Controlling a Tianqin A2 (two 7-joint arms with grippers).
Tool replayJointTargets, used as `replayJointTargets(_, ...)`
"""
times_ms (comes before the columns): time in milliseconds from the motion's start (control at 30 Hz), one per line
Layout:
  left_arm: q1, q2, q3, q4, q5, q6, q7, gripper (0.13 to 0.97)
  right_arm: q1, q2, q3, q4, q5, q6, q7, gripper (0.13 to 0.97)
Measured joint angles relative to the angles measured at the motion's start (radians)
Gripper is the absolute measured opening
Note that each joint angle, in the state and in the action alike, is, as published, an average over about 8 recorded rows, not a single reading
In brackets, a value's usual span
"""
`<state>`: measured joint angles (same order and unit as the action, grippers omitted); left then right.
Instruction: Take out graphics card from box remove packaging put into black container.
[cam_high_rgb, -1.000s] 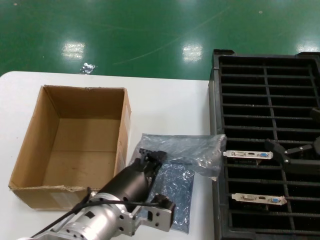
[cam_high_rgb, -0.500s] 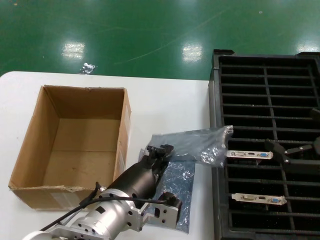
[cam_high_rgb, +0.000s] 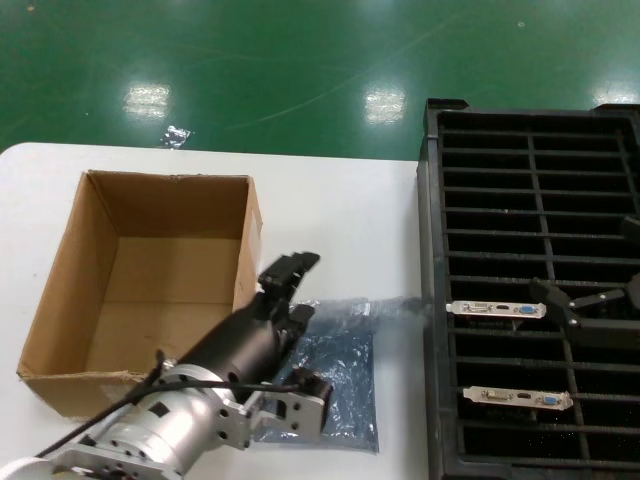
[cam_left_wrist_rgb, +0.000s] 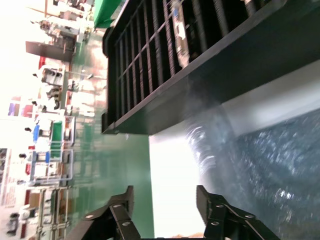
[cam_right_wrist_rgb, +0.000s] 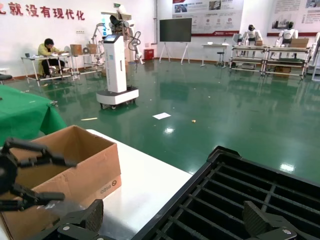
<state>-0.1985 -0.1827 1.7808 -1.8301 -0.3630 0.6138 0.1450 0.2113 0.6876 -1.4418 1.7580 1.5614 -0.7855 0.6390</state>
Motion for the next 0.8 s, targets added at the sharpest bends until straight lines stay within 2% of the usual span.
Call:
replayJointTargets(100, 0.002, -0.017, -0.015, -0.028, -0.016, 0.006, -0.006, 0.415, 0.0, 0.0, 0.0, 0.0, 0.0, 0.0, 0.0, 0.966)
replayJointTargets(267, 0.009, -0.052, -0.041, -0.093, -0.072, 0.005, -0.024, 0.55, 0.0, 0.0, 0.0, 0.0, 0.0, 0.0, 0.0, 0.966)
replayJointTargets(367, 0.017, -0.069, -0.067, -0.142, -0.117, -0.01, -0.044, 0.63, 0.0, 0.0, 0.0, 0.0, 0.0, 0.0, 0.0, 0.966)
replayJointTargets(500, 0.024, -0.078, -0.11, -0.191, -0.171, -0.041, -0.076, 0.697, -0.001, -0.001, 0.0, 0.0, 0.001, 0.002, -0.001, 0.966)
replayJointTargets(667, 0.03, -0.081, -0.13, -0.193, -0.221, -0.068, -0.089, 0.808, -0.006, -0.011, -0.004, -0.004, 0.007, 0.022, -0.017, 0.966)
replayJointTargets(800, 0.037, -0.082, -0.127, -0.174, -0.267, -0.088, -0.087, 0.808, -0.014, -0.026, -0.011, -0.011, 0.016, 0.053, -0.043, 0.966)
